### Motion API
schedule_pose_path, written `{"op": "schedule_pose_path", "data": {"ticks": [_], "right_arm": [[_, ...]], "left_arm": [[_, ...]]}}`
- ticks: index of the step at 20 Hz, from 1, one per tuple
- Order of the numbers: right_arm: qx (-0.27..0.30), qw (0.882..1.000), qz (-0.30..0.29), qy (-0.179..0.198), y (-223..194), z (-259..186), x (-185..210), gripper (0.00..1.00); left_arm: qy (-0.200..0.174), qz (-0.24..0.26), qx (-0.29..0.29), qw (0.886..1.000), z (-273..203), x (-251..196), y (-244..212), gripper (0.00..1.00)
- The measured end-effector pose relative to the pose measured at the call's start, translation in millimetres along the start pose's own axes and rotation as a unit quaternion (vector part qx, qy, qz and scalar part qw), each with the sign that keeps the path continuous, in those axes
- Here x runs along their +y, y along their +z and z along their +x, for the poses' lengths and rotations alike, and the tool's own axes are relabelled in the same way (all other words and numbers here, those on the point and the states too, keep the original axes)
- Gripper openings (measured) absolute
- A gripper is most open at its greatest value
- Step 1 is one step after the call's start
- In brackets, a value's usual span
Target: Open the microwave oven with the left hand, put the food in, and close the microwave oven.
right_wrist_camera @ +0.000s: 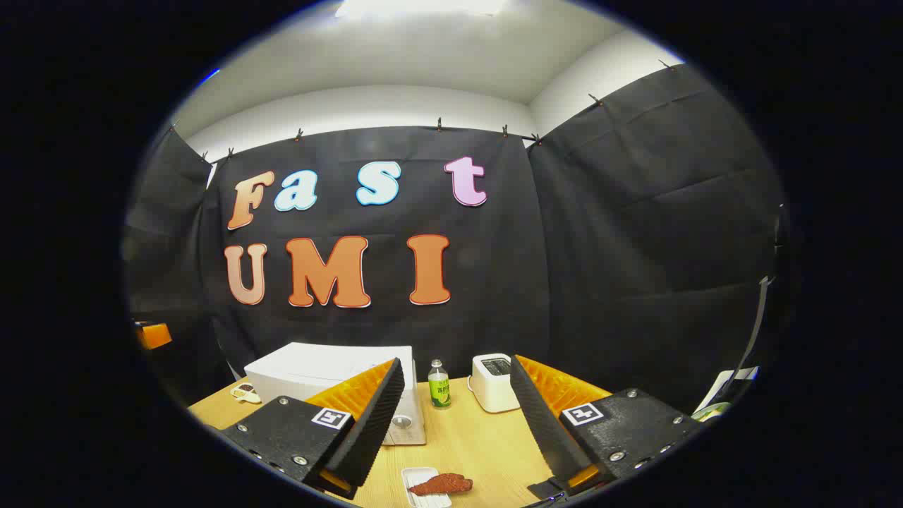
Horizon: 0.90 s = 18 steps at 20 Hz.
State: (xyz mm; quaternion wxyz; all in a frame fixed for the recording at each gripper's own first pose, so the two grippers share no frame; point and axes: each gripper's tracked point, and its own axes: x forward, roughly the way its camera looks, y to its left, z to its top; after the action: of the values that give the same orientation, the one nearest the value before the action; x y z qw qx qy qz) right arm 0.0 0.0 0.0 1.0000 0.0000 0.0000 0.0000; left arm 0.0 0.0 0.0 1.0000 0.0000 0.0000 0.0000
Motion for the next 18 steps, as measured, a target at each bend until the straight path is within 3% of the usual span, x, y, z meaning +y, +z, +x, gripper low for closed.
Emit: {"op": "schedule_pose_path", "data": {"ticks": [2,3,6,7,10,14,18], "right_arm": [[0.028,0.999,-0.002,0.021,-10,4,2,0.98],[0.036,0.999,-0.002,0.025,-12,7,-1,0.94],[0.045,0.999,0.010,0.029,-14,14,-8,0.93],[0.046,0.998,0.017,0.025,-14,18,-13,0.93],[0.042,0.998,0.033,0.021,-9,24,-23,0.93],[0.031,0.999,-0.003,0.035,-8,31,-35,0.93],[0.030,0.999,0.009,0.040,-7,32,-45,0.93]], "left_arm": [[0.005,0.000,-0.004,1.000,1,-3,6,0.94],[0.008,0.008,-0.011,1.000,1,-7,12,0.96],[0.020,0.031,-0.022,0.999,1,-18,18,1.00],[0.023,0.031,-0.015,0.999,1,-24,16,0.94],[0.019,0.022,0.006,1.000,1,-47,3,0.98],[0.033,0.013,0.001,0.999,-2,-61,3,0.97],[0.030,0.024,-0.005,0.999,-3,-78,7,0.94]]}}
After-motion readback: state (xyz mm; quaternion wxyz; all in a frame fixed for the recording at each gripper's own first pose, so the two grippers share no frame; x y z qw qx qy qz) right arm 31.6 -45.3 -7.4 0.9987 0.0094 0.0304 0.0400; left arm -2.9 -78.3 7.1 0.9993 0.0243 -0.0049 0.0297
